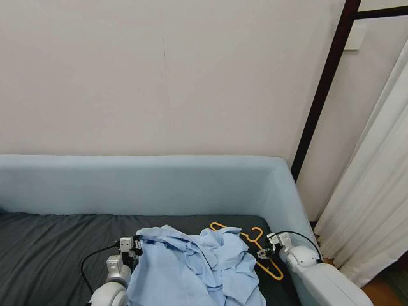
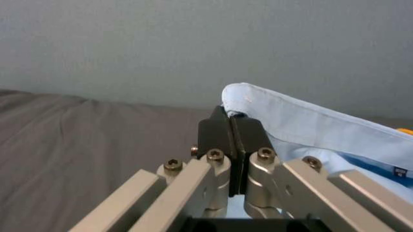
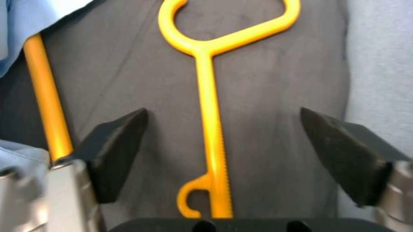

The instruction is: Pick up the clothes from the sofa and hang them on the clothes hanger.

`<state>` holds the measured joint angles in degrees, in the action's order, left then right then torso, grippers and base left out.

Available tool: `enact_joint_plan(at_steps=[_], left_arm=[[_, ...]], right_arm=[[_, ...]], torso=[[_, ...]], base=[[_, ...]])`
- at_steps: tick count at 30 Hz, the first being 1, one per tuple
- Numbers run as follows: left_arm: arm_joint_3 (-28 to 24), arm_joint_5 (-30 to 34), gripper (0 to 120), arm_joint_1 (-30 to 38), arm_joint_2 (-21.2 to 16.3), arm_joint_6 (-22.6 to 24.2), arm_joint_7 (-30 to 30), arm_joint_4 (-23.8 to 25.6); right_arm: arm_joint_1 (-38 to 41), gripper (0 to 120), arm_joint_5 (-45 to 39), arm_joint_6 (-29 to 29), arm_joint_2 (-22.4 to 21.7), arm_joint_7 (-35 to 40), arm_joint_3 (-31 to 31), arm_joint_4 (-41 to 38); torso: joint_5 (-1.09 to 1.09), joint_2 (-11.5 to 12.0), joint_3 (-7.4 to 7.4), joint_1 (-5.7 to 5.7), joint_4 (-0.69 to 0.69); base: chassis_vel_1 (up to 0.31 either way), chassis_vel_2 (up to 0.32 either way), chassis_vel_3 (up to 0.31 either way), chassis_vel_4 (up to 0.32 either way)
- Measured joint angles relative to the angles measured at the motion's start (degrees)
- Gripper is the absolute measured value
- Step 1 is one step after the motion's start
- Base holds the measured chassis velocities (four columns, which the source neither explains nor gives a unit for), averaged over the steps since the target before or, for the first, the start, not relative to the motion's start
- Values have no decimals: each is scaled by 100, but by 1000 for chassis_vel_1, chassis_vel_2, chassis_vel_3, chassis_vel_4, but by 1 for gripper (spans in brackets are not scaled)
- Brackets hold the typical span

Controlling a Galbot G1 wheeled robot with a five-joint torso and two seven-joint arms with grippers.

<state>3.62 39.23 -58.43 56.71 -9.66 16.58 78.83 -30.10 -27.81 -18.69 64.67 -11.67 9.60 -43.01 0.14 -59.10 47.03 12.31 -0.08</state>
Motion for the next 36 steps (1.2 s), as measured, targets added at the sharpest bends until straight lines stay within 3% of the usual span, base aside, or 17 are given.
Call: enact_joint_plan(at_steps=[6, 12, 17, 22, 36], left_arm=[[-6, -11, 0, 1, -5, -7, -2, 17], [-7, -6, 0, 8, -60, -13, -2, 11], [-39, -5, 0, 36, -25, -13, -3, 20], [-64, -15, 0, 28, -10, -11, -1, 34], [-89, -16, 0, 18, 50, 3, 1, 40]], right_arm=[[65, 63, 209, 100, 147, -136, -101, 313], [22, 46, 300, 137, 110, -254, -112, 322], [-11, 23, 345, 138, 75, -310, -119, 312], [-41, 7, 395, 149, 38, -314, -119, 272], [-123, 5, 359, 282, -202, -202, -101, -123]], torso=[[0, 0, 0, 0, 0], [1, 0, 0, 0, 1], [1, -1, 0, 0, 0], [1, -1, 0, 0, -1], [1, -1, 0, 0, -2]], base=[[0, 0, 0, 0], [0, 0, 0, 0], [0, 0, 0, 0], [0, 0, 0, 0], [0, 0, 0, 0]])
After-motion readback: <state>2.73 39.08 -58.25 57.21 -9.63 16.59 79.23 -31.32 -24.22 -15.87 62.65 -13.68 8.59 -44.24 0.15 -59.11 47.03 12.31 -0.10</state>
